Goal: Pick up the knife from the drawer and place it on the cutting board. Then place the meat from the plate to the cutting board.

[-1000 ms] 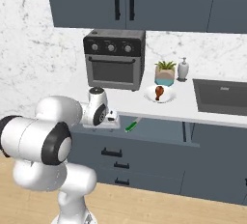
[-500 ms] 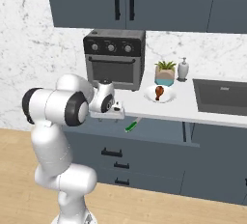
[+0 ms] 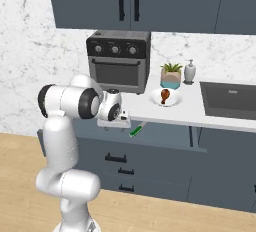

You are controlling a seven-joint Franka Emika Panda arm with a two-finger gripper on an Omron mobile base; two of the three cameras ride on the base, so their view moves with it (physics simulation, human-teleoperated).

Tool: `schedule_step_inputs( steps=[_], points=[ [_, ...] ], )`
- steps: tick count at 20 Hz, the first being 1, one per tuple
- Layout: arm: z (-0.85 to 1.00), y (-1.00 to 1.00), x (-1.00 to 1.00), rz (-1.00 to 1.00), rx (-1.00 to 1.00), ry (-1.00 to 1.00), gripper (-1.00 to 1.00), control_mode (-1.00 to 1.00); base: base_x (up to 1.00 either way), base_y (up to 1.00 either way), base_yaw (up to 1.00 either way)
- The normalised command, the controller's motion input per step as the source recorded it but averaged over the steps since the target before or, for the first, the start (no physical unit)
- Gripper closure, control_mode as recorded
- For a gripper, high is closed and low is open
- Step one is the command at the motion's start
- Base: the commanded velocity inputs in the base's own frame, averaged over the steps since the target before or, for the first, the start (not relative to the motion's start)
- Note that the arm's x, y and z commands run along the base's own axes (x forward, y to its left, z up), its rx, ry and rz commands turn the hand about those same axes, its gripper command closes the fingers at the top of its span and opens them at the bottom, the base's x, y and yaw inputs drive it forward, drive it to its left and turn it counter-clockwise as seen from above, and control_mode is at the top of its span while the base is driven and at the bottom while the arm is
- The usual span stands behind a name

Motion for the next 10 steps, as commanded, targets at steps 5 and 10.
schedule_step_inputs(
  steps=[5,10],
  points=[
    [-0.37,0.00,0.19,0.00,0.00,0.00,-1.00,-1.00,0.00,0.00,0.00],
    [-0.52,0.00,0.26,0.00,0.00,0.01,-1.00,-1.00,0.00,0.00,0.00]
  ],
)
